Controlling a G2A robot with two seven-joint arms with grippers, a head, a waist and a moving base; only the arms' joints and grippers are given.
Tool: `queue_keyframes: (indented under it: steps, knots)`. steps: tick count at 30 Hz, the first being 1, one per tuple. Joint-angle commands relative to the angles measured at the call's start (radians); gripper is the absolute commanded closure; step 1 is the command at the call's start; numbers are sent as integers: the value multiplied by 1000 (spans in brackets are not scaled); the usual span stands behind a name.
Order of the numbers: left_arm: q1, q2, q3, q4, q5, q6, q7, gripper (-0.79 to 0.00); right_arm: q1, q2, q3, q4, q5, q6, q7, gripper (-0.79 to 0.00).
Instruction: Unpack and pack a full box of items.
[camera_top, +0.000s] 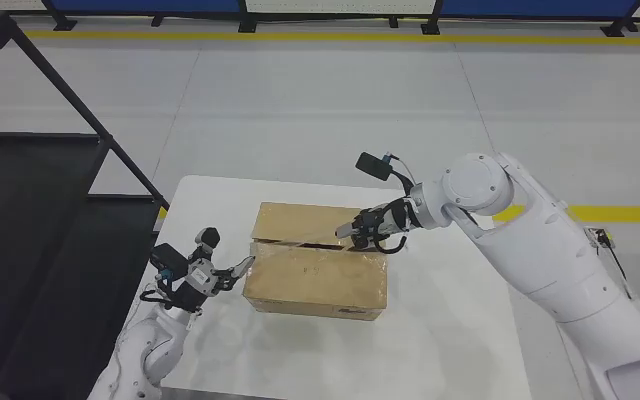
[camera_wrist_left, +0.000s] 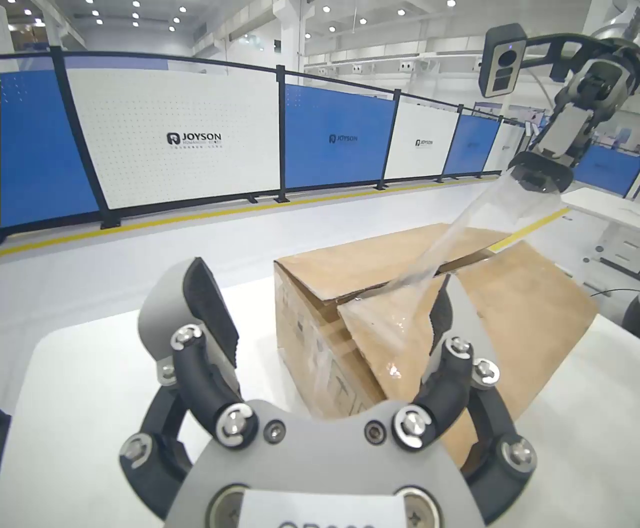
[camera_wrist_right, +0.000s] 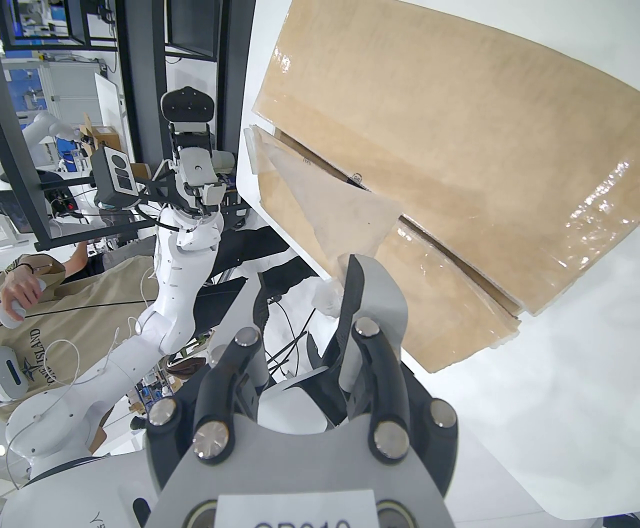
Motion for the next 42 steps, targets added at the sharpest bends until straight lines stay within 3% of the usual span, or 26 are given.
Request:
queue_keyframes:
  steps: [1,5,13,20,25,33,42]
  knots:
    - [20,-2,-1,-29,-74,-1,-55,-785,-8,4,9,-5,-3,1,2,-354]
    - [57,-1,-13,-113,-146,27,-142,-785,-17,8,19,-12,-9,1,9,-357]
    - [62,-2,-11,-113,-159,34,-158,-785,-16,3,17,-5,-10,-10,24,-369]
    - [69,1,-28,-121,-449,-50,-351,-785,-20,-3,23,-27,-15,-41,-30,-345]
    - [74,5,-48,-142,-555,-69,-424,-785,-51,5,59,-78,-17,-92,-74,-342]
    - [82,7,-53,-174,-608,-91,-446,-785,-115,27,133,-206,-23,-134,-126,-345]
    - [47,-2,1,-133,-588,-79,-421,-785,-146,42,199,-341,-33,-105,-160,-326]
